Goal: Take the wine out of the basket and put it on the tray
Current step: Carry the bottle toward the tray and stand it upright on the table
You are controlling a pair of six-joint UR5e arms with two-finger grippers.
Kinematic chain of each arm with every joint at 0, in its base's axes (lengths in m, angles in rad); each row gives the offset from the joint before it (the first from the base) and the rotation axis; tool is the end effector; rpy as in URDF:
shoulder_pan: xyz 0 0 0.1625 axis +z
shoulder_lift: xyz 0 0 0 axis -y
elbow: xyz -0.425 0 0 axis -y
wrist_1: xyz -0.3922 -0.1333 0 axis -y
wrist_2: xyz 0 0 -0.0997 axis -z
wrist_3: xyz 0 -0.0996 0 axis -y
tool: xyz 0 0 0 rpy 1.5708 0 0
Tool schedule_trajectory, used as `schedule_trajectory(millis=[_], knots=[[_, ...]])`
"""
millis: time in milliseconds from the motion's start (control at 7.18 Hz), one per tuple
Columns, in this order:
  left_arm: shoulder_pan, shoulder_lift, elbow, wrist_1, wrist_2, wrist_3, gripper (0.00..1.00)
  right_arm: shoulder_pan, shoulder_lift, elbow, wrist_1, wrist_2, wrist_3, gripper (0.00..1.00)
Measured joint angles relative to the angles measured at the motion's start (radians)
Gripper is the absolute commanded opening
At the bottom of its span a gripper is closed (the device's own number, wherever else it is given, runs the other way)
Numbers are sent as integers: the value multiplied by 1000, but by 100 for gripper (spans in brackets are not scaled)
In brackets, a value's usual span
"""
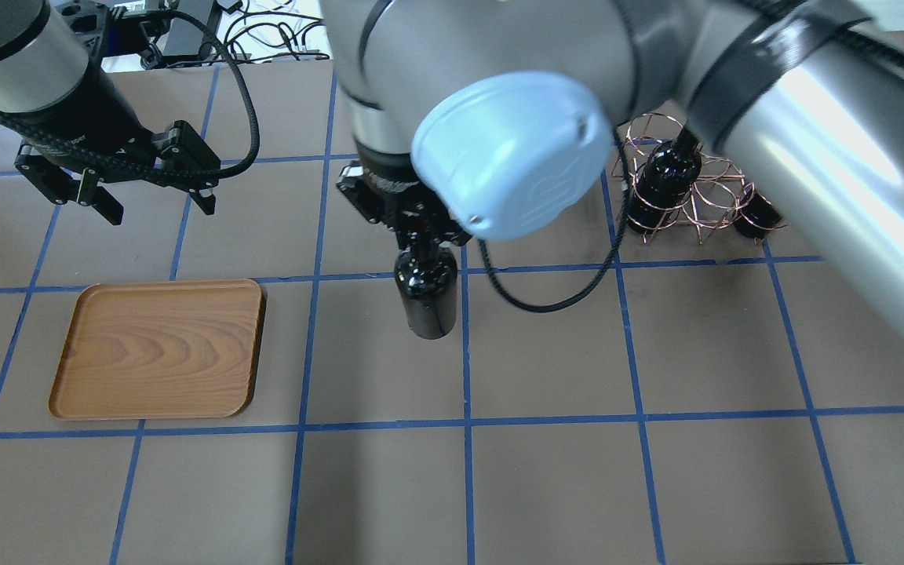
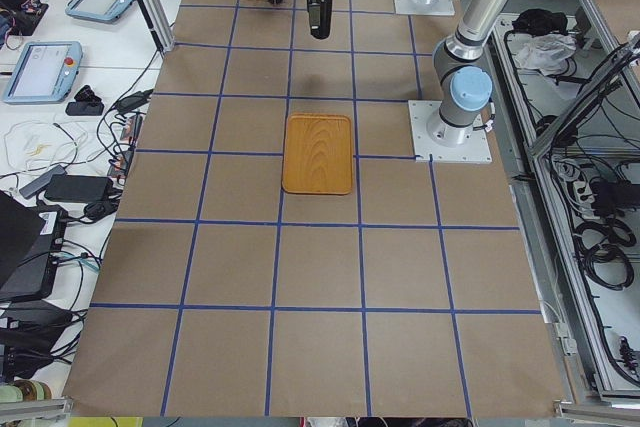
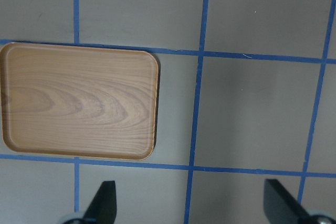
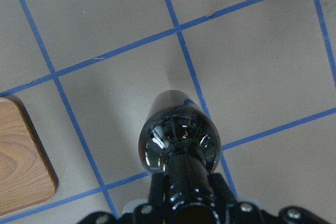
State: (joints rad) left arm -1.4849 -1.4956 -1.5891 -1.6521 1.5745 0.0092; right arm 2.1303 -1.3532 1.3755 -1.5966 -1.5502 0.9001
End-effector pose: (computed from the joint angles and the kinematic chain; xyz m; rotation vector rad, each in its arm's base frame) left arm -0.0932 -0.4666 0.5066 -0.1203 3.1365 0.0385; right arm 0.4246 -0.4230 0.4695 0.5294 3.0787 0.0174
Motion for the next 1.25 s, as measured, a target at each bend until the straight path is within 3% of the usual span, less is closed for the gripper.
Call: schedule_trajectory(millis=[418,975,1114,1253], knots=[[1,0,0,0,14,2,100,76,34,94,-143,3,104,29],[3,0,-1,0,22,3,100,86,46,116,-164,7,116,30],[2,0,-1,0,22,4,100,86,47,118,-164,7,115,32],[2,0,-2,0,23,4,100,86,49,121,-164,7,115,40]])
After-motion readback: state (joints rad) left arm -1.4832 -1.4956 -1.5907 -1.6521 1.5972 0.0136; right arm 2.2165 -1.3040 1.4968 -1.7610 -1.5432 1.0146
